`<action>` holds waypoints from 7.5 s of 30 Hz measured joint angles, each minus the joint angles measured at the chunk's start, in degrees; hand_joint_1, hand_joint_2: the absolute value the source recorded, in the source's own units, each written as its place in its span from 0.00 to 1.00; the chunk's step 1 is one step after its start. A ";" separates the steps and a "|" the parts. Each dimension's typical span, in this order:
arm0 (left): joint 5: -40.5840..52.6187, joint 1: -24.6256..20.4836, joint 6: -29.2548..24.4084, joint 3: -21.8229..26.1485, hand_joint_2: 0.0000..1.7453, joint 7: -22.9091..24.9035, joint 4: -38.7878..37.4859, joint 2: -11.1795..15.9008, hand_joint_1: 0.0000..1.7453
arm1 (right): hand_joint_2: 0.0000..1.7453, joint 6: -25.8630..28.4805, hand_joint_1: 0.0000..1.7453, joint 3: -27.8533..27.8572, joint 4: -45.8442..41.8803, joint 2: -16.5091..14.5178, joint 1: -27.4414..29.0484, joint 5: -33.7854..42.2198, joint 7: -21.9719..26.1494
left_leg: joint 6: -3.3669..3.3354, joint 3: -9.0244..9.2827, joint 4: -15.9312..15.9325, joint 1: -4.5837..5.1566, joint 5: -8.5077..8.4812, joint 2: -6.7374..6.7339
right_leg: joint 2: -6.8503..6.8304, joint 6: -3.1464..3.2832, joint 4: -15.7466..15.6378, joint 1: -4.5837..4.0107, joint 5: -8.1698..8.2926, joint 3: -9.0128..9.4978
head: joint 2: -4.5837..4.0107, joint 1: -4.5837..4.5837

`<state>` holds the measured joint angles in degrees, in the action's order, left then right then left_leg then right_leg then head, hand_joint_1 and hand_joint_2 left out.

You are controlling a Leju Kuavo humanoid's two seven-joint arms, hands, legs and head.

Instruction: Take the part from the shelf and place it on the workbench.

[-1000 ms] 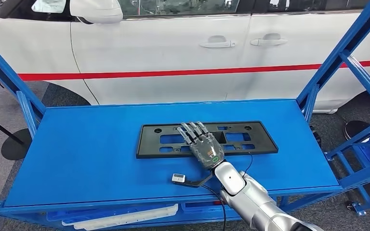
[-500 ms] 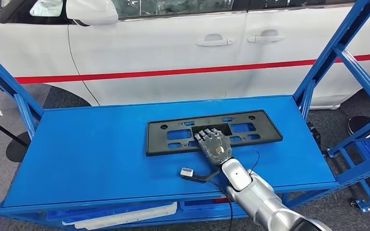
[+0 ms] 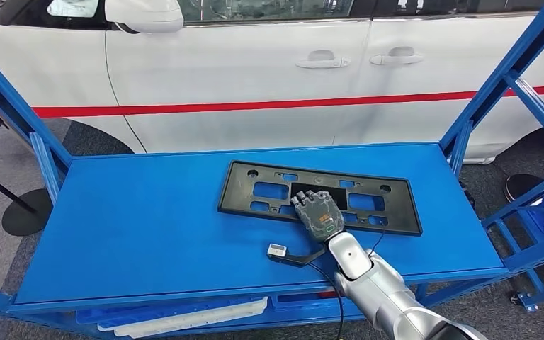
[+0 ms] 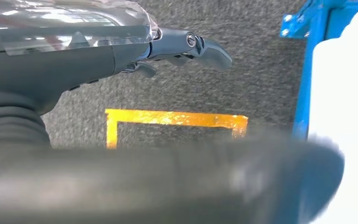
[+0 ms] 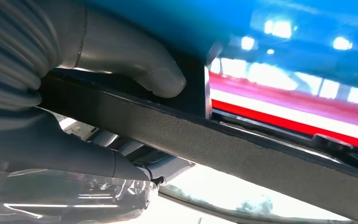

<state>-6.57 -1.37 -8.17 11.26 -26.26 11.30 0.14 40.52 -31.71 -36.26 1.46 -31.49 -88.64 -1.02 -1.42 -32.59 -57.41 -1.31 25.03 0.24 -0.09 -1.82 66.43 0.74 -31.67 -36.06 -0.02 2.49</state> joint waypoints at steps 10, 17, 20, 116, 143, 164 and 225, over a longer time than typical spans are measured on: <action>-0.62 -0.17 0.24 1.48 1.00 -1.32 0.00 -0.09 0.00 | 1.00 -0.04 1.00 1.05 -2.78 -0.98 -0.19 4.74 5.07 | 1.14 -0.06 -0.07 0.55 0.07 0.10 | -0.01 1.74 -8.99 -0.85 5.81 3.41 | 0.00 0.00; -0.70 0.15 0.31 2.50 1.00 -1.05 -0.01 -0.14 0.00 | 1.00 -0.47 1.00 4.55 -16.31 -1.39 3.98 31.72 27.41 | 2.69 -6.64 -15.18 0.20 7.85 0.02 | -0.28 3.38 -10.10 -0.52 6.35 3.92 | 0.00 0.02; -0.69 0.23 1.30 3.09 1.00 -0.63 -0.01 -0.07 0.00 | 1.00 -3.51 1.00 4.93 -24.95 -0.80 6.02 48.89 35.76 | 2.91 -5.18 -12.21 0.06 4.82 -0.05 | -0.06 3.13 -9.77 -0.48 6.04 4.18 | 0.00 0.02; 6.63 -0.08 3.66 7.21 1.00 2.89 -0.04 -1.75 0.00 | 1.00 -77.45 1.00 16.01 -71.19 5.49 26.42 106.88 41.23 | 1.78 3.15 -2.72 0.80 3.35 -0.49 | 0.03 2.66 -9.33 -0.65 8.24 0.98 | 0.00 0.04; 6.55 -0.49 -0.10 8.79 1.00 13.96 -0.07 -1.58 0.00 | 1.00 -68.52 1.00 10.61 -68.86 4.80 18.61 110.25 41.13 | 3.35 -8.18 -17.45 0.59 5.44 -0.67 | -0.09 3.49 -9.59 -0.36 6.54 2.93 | 0.00 0.04; 8.33 0.17 -0.03 9.44 1.00 14.28 -0.04 -1.71 0.00 | 1.00 -67.26 1.00 8.66 -69.08 4.81 20.42 103.42 41.20 | 1.03 0.87 -0.01 1.21 0.94 -0.94 | -0.06 1.38 -8.35 -0.45 4.63 4.35 | 0.00 0.03; 13.75 0.35 -6.50 14.50 1.00 16.60 -0.03 2.25 0.00 | 1.00 -72.23 1.00 17.79 -72.36 3.66 24.04 102.15 41.05 | 0.99 2.00 -0.07 1.24 2.49 -6.04 | -3.39 1.95 -8.17 -1.16 6.02 2.16 | 0.00 0.03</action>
<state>7.18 -1.02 -14.67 25.76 -9.66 11.27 2.38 -31.70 -13.92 -108.62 5.11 -7.45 13.51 40.03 -0.43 -30.59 -57.48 -0.07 27.52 -5.80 -3.48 0.13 58.26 -0.42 -25.65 -33.89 -0.02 2.52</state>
